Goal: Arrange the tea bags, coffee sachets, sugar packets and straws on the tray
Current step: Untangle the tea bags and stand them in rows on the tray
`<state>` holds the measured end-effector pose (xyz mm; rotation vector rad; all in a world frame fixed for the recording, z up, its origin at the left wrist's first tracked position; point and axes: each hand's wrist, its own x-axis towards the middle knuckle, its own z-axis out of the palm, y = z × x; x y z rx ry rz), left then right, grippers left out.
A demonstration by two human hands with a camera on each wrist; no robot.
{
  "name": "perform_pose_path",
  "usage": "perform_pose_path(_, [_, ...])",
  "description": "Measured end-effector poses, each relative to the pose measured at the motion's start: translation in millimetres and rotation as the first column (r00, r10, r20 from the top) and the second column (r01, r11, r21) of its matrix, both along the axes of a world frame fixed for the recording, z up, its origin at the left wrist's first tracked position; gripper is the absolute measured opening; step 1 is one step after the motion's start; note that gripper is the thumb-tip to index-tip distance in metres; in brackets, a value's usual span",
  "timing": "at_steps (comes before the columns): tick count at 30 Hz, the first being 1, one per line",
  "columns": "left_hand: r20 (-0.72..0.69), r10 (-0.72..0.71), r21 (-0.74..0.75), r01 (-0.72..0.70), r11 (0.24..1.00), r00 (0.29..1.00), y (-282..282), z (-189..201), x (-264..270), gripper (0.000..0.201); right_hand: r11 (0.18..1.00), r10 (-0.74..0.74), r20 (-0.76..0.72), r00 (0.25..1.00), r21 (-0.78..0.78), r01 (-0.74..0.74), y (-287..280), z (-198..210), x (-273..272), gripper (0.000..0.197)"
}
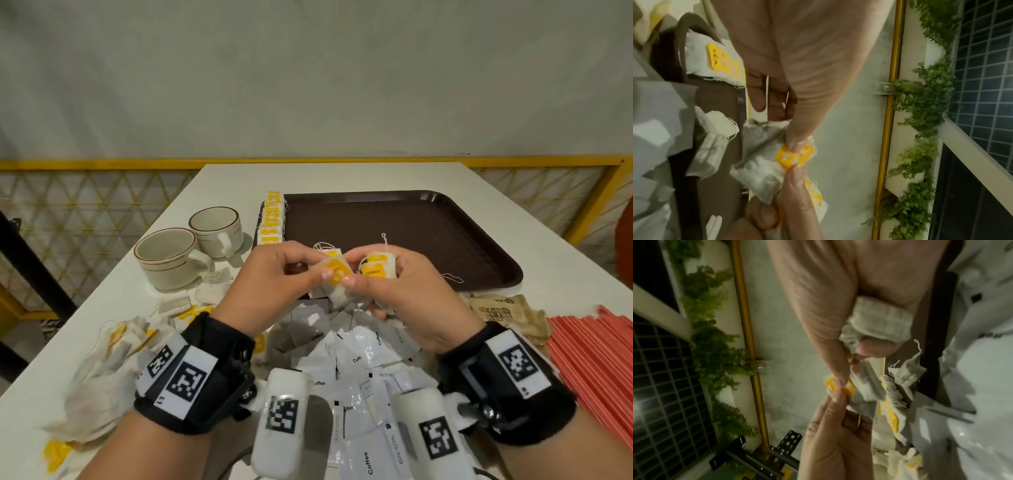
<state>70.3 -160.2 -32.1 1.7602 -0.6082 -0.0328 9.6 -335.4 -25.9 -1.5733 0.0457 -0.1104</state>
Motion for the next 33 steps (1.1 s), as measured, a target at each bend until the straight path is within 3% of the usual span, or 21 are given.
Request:
perform_pose_path(3, [-0.011, -0.016, -0.051, 0.015, 0.999, 1.000, -3, 1, -3, 0.012, 0.997, -0.020, 0.008, 1.000, -0.074, 0.021, 0, -4, 2, 0.010])
perform_pose_path(8, [-0.029, 0.048, -0.105, -0.051, 0.993, 0.998, -2, 0, 0, 0.023, 0.997, -0.037, -0.006, 0.999, 0.072, 0.037, -6, -5, 4, 0.004])
perform_pose_path(11, [-0.004, 0.095, -0.106, -0.095, 0.990, 0.995, -3, -2, 2, 0.031, 0.976, 0.087, -0.039, 0.995, 0.201, -0.078, -5, -3, 3, 0.019])
perform_pose_path(14, [-0.057, 0.107, -0.144, -0.114, 0.983, 0.993, -4, -3, 3, 0.037, 0.972, 0.118, -0.058, 0.991, 0.213, -0.103, -5, -2, 3, 0.024])
perform_pose_path(17, [-0.068, 0.121, -0.147, -0.130, 0.981, 0.990, -4, -3, 2, 0.021, 0.968, 0.124, -0.062, 0.990, 0.226, -0.107, -3, 0, 4, 0.019])
perform_pose_path(22, [-0.103, 0.071, -0.193, -0.090, 0.977, 0.992, -5, -2, 0, 0.020, 0.996, 0.042, -0.065, 0.997, 0.081, -0.036, 1, -4, 4, 0.010])
perform_pose_path(28, [-0.100, -0.006, -0.174, -0.012, 0.985, 0.995, -8, -1, -4, 0.013, 0.987, -0.006, -0.086, 0.996, 0.157, 0.019, 3, -7, 5, 0.016])
perform_pose_path(33, [-0.080, -0.048, -0.165, 0.034, 0.986, 0.996, -11, 0, -8, 0.016, 0.984, 0.004, -0.104, 0.995, 0.179, 0.015, 4, -6, 4, 0.011])
